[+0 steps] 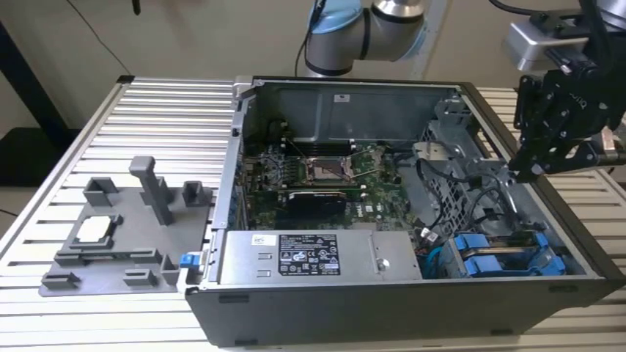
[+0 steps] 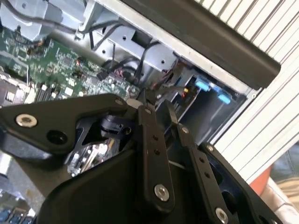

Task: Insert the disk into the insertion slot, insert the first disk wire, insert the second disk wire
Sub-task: 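Insert the first disk wire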

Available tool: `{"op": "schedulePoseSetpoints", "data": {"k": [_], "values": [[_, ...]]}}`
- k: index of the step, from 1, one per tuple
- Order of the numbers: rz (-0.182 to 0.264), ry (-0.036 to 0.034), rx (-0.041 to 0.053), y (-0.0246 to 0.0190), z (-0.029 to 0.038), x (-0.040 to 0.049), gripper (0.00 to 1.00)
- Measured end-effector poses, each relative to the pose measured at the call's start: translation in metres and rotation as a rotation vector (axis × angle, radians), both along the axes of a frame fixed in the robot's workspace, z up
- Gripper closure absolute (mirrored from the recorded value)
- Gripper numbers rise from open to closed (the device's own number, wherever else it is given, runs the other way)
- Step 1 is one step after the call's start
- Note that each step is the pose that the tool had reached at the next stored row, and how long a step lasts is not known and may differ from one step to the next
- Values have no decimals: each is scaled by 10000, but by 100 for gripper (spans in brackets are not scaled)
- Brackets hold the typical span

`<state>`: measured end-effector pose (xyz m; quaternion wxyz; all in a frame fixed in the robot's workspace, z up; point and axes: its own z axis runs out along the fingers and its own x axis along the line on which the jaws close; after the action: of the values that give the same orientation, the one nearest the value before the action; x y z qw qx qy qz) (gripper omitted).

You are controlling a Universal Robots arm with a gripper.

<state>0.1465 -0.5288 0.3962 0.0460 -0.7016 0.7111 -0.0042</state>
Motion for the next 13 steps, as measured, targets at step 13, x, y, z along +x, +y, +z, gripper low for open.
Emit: {"op": "schedulePoseSetpoints", "data": {"k": [13], "values": [[36, -378, -29, 0, -9, -430, 73]]}}
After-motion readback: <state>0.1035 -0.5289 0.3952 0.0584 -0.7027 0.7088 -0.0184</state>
